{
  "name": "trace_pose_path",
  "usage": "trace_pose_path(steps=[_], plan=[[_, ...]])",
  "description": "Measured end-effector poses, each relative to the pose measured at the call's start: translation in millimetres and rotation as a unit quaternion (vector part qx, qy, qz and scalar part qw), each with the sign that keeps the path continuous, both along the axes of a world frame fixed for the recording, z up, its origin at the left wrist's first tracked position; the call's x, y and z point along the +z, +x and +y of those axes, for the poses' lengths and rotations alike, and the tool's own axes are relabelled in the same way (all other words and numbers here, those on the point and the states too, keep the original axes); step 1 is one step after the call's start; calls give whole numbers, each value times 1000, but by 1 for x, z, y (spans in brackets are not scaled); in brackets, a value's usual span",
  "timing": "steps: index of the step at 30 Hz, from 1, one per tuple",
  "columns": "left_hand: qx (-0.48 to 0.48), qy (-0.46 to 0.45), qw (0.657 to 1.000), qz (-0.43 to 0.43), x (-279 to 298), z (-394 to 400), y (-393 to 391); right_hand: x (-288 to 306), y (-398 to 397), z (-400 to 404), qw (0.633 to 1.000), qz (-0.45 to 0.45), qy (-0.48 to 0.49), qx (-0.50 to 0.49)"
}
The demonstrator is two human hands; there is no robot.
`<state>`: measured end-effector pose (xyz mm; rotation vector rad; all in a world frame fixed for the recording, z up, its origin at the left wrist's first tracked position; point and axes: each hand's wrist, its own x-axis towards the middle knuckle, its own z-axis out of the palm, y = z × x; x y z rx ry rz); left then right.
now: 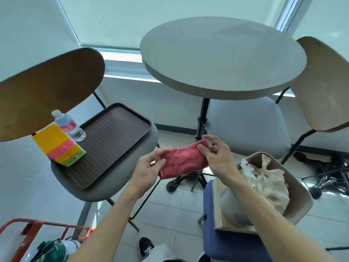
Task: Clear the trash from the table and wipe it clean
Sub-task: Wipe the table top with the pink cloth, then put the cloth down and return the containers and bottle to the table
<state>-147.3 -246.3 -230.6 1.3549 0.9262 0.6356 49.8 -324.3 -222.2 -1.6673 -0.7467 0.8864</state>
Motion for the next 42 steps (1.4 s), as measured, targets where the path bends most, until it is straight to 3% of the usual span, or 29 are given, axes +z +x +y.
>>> trace_pose_path(steps=[7, 12, 20, 26, 36, 42], plan=[[120, -30, 992, 32, -16, 43, -92, 3, -73, 69, 982, 9, -32, 184], [168, 20, 983, 75, -19, 66, -146, -1, -121, 115, 960, -28, -46, 273], [218, 33, 961, 165, -43, 93, -222, -34, -192, 182, 944, -118, -39, 305], [252, 29, 939, 234, -64, 98, -258, -57, -230, 211, 917, -136, -88, 365], [291, 15, 907, 304, -93, 130, -256, -85, -252, 263, 878, -213, -135, 407], [263, -23, 895, 360, -112, 143, -247, -106, -250, 282, 842, -239, -175, 451]])
